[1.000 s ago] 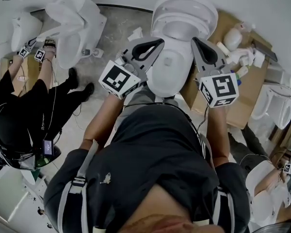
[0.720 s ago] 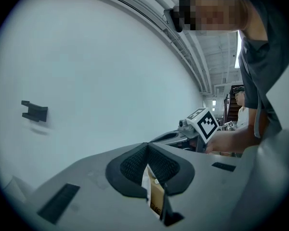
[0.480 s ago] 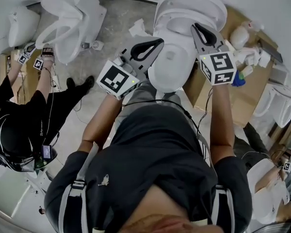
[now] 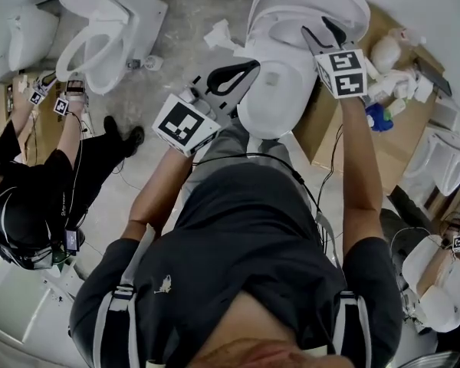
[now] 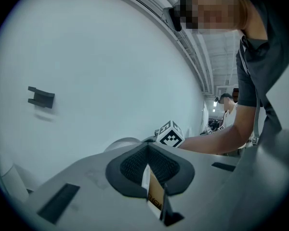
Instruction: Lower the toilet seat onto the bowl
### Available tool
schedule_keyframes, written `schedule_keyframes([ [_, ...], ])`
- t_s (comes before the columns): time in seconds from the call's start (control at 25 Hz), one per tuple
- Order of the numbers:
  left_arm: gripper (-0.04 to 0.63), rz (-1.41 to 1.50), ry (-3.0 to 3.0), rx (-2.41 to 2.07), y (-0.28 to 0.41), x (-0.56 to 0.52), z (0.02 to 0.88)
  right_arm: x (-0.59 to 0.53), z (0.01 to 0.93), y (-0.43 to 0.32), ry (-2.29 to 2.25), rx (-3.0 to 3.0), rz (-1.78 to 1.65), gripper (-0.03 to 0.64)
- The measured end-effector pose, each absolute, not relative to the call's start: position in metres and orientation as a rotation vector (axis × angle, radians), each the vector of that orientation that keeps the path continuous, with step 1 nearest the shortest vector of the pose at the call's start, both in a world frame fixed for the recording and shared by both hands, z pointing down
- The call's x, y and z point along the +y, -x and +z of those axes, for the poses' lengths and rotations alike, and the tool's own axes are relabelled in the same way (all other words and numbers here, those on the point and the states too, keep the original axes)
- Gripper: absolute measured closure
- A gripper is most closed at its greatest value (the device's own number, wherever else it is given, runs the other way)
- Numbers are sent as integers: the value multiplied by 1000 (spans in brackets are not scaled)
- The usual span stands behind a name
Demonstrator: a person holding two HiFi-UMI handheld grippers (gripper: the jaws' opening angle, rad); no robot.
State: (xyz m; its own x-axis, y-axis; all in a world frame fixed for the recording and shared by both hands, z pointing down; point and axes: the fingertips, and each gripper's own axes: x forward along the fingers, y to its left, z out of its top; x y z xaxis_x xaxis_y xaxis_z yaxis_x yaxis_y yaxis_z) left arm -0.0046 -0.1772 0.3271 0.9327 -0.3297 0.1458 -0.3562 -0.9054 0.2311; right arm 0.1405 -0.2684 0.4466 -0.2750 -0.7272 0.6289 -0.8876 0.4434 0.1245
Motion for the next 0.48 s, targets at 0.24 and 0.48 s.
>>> schedule_keyframes([
  [0.24, 591, 152, -2821, -503, 13, -182, 336, -300, 489, -163, -1320, -1949, 303, 400],
  [0.48, 591, 160, -2807, -502, 17, -188, 345, -320, 531, -189, -1277, -1810, 280, 400],
])
